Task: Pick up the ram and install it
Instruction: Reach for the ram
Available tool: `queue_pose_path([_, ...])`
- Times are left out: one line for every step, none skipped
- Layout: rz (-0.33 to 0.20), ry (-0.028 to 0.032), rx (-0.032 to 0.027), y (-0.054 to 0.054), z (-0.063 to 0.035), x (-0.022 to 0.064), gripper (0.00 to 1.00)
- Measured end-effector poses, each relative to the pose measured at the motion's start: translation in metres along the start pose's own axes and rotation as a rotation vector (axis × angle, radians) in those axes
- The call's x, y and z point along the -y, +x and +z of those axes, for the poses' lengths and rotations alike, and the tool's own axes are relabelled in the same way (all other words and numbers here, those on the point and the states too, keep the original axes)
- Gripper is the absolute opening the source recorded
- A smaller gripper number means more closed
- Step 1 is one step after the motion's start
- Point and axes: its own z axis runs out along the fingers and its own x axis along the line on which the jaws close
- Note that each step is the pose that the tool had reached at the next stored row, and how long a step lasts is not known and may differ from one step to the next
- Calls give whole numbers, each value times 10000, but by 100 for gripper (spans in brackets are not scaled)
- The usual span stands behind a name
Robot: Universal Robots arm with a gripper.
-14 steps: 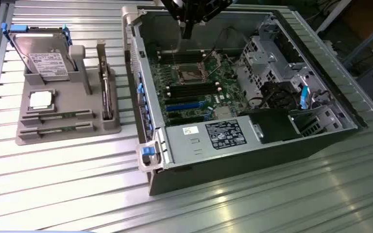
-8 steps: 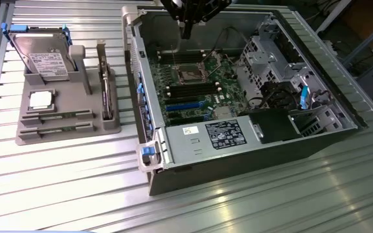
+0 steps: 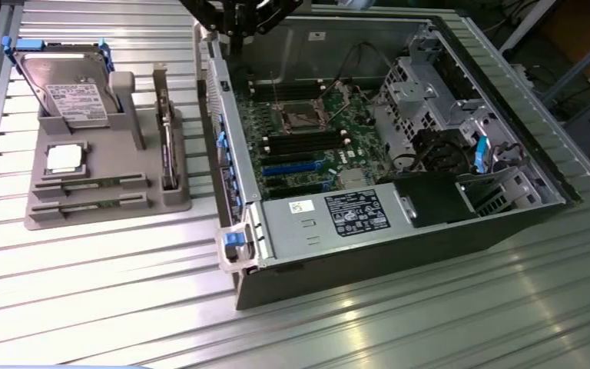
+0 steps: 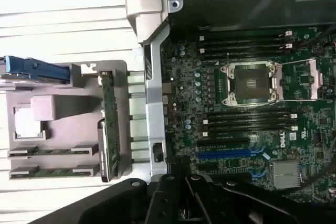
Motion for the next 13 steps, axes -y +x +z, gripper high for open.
queue_pose_path([0,1,-1,122,-2,8,11])
queue_pose_path([2,0,0,286,-3,18,11])
queue_pose_path([2,1,0,444,-4,28,11])
queue_pose_path([0,1,0,534,-5,33,11])
queue_pose_path([0,2,-1,618,-6,38,11])
queue_pose_path([1,1,0,709,-6,43,11])
queue_pose_path([0,0,0,803,-7,49,11])
queue_pose_path([1,1,-1,902,-9,55,11])
queue_pose_path([0,1,0,975,-9,60,11])
queue_pose_path([1,1,-1,1088,-10,67,11])
queue_pose_path([2,1,-1,1142,-11,71,11])
queue_pose_path([0,2,-1,1280,-12,80,11])
queue_pose_path([1,1,-1,1361,-13,86,11])
